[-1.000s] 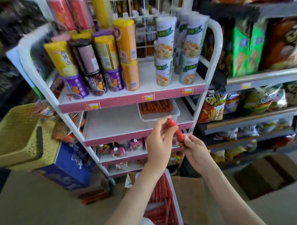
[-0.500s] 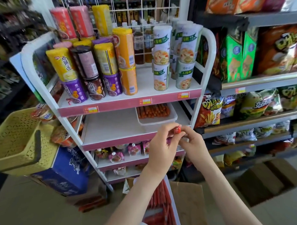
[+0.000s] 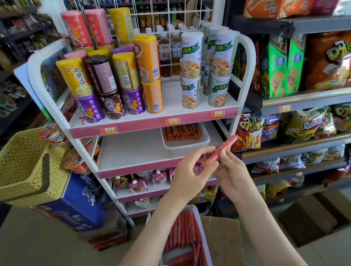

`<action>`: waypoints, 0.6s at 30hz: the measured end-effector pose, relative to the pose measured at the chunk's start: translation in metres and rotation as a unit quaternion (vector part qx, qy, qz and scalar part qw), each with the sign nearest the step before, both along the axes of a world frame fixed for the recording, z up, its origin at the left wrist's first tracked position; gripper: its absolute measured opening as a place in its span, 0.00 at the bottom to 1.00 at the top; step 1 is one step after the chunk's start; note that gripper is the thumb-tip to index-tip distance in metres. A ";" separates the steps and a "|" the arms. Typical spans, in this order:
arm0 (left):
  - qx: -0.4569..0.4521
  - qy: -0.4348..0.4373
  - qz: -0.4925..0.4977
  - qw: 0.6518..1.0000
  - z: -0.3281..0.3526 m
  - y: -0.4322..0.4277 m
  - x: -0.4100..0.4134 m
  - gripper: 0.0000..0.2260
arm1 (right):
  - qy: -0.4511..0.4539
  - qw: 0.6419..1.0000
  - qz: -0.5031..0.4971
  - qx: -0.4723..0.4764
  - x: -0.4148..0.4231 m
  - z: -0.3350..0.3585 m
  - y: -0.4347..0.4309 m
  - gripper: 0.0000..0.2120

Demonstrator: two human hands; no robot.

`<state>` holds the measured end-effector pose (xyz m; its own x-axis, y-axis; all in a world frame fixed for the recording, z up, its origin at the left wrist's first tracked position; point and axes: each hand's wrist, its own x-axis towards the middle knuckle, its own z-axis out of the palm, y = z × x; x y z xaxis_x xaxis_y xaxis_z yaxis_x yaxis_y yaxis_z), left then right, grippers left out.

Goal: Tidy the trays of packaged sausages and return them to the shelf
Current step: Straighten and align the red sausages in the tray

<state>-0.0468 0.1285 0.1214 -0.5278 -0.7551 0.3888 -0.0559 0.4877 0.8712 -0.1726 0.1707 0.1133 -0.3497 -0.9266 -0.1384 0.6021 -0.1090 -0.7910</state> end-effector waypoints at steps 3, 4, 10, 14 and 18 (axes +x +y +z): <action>-0.026 0.004 0.015 1.000 -0.008 0.003 0.003 0.15 | -0.131 0.991 -0.009 0.039 0.000 0.002 -0.004 0.10; -0.051 0.011 0.029 0.998 -0.010 0.004 0.004 0.14 | -0.164 0.985 -0.009 0.046 0.002 0.003 -0.005 0.09; -0.159 0.037 0.120 0.979 -0.014 0.004 0.008 0.12 | -0.165 0.983 0.049 0.070 0.015 0.005 -0.004 0.11; -0.152 0.022 0.166 0.974 -0.019 0.005 0.016 0.15 | 0.290 0.943 0.030 0.160 0.022 -0.005 0.000 0.21; -0.132 0.017 0.218 0.967 -0.024 0.006 0.022 0.16 | 0.443 0.894 0.057 0.036 0.024 -0.010 0.006 0.13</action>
